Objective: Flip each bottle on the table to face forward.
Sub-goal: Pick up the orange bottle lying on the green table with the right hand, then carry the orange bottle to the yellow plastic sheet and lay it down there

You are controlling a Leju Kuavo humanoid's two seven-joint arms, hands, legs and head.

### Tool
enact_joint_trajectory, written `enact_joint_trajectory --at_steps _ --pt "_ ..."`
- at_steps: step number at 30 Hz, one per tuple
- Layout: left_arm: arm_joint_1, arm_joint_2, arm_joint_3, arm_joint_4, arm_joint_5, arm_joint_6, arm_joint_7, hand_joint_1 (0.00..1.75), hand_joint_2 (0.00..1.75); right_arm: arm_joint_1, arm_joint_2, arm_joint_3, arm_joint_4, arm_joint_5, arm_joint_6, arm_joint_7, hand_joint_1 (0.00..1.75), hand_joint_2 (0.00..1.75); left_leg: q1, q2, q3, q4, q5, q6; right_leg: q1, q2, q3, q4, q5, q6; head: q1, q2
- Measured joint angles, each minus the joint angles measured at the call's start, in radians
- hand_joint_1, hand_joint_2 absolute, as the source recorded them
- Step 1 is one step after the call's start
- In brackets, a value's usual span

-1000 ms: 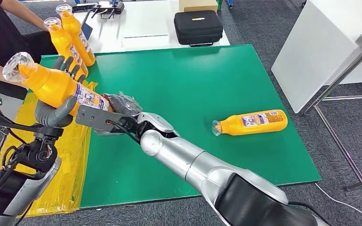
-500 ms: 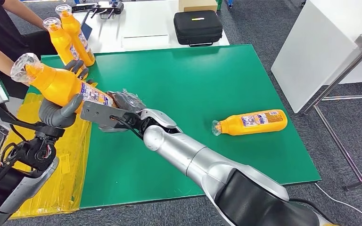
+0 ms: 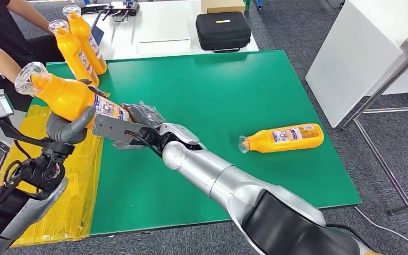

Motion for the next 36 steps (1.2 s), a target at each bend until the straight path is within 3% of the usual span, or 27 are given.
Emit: enact_joint_trajectory --at_steps 2,4,6,7,8,10,12,16,18,21,25,28,31,36 --pt "0.002 -0.002 0.002 0.001 -0.001 -0.001 -0.002 1.75 1.75 -0.001 0.000 -0.002 0.006 0.004 -0.001 -0.006 1.75 1.75 0.000 0.000 0.000 0.000 0.000 0.000 0.000 0.000 0.000 0.000 0.000 0.000 0.000 0.000" --pt "0.003 -0.003 0.004 0.001 -0.003 -0.003 -0.004 1.75 1.75 -0.001 0.000 -0.003 0.011 0.007 -0.002 -0.010 0.97 1.75 0.000 0.000 0.000 0.000 0.000 0.000 0.000 0.000 0.000 0.000 0.000 0.000 0.000 0.000" --pt "0.004 -0.003 0.005 0.001 -0.007 -0.002 -0.007 1.75 1.75 -0.001 0.000 -0.004 0.014 0.011 -0.005 -0.014 0.10 0.87 0.000 0.000 0.000 0.000 0.000 0.000 0.000 0.000 0.000 0.000 0.000 0.000 0.000 0.000" --pt "0.005 -0.003 0.006 0.001 -0.014 0.003 -0.012 1.75 1.75 -0.001 0.000 -0.004 0.015 0.016 -0.008 -0.018 0.00 0.44 0.000 0.000 0.000 0.000 0.000 0.000 0.000 0.000 0.000 0.000 0.000 0.000 0.000 0.000" --pt "0.005 -0.003 0.009 0.002 -0.031 0.017 -0.020 1.75 1.75 -0.001 -0.001 -0.006 0.017 0.022 -0.010 -0.024 0.00 0.00 0.000 0.000 0.000 0.000 0.000 0.000 0.000 0.000 0.000 0.000 0.000 0.000 0.000 0.000" --pt "0.005 0.000 0.022 0.005 -0.118 0.096 -0.050 1.75 1.75 0.000 -0.006 -0.021 0.016 0.033 -0.016 -0.043 0.00 0.00 0.000 0.000 0.000 0.000 0.000 0.000 0.000 0.000 0.000 0.000 0.000 0.000 0.000 0.000" --pt "0.003 0.012 0.045 0.020 -0.288 0.246 -0.089 1.75 1.75 0.001 -0.023 -0.050 0.000 0.042 -0.018 -0.055 0.00 0.00 0.000 0.000 0.000 0.000 0.000 0.000 0.000 0.001 0.000 0.000 0.000 0.000 0.000 0.000" --pt "0.014 0.067 0.118 0.103 -0.795 0.611 -0.168 1.75 1.75 0.003 -0.097 -0.145 -0.104 0.066 0.006 -0.046 0.00 0.00 0.000 0.001 0.000 0.000 0.000 0.000 0.000 0.002 0.000 0.000 0.001 0.000 0.000 0.000" --pt "0.061 0.087 0.178 0.143 -1.073 0.711 -0.198 1.75 1.75 0.014 -0.145 -0.206 -0.187 0.085 0.033 -0.032 0.00 0.00 0.000 0.001 0.001 0.000 0.000 0.000 0.000 0.002 0.000 0.000 0.001 0.000 0.000 0.000" --pt "0.187 0.069 0.319 0.165 -1.483 0.739 -0.179 1.75 1.75 0.075 -0.219 -0.306 -0.341 0.132 0.066 -0.014 0.00 0.00 0.000 0.000 0.001 0.000 0.000 0.000 0.000 0.002 0.000 -0.001 0.000 -0.001 0.000 0.000" --pt "0.324 -0.020 0.479 0.172 -1.909 0.743 -0.076 1.75 1.75 0.214 -0.307 -0.431 -0.552 0.182 0.104 -0.013 0.00 0.00 -0.001 -0.001 -0.002 0.000 -0.001 0.001 -0.001 0.002 0.000 -0.003 0.000 0.000 0.000 0.000" --pt "0.360 -0.071 0.530 0.196 -2.047 0.743 -0.011 1.75 1.75 0.291 -0.344 -0.493 -0.649 0.195 0.122 -0.020 0.00 0.00 -0.002 -0.001 -0.003 0.000 -0.002 0.002 -0.002 0.002 -0.001 -0.003 0.000 0.000 0.000 0.000" --pt "0.364 -0.091 0.534 0.263 -2.137 0.743 0.037 1.75 1.75 0.341 -0.366 -0.531 -0.710 0.202 0.133 -0.036 0.00 0.00 -0.003 0.000 -0.002 0.000 -0.002 0.002 -0.002 0.002 -0.001 -0.003 0.000 0.000 0.000 0.000" --pt "0.363 -0.095 0.502 0.431 -2.130 0.744 -0.015 1.75 1.75 0.409 -0.393 -0.552 -0.760 0.206 0.136 -0.059 0.00 0.00 0.000 0.001 -0.002 0.000 -0.002 0.002 0.000 0.002 -0.001 -0.003 0.000 0.000 0.000 0.000"
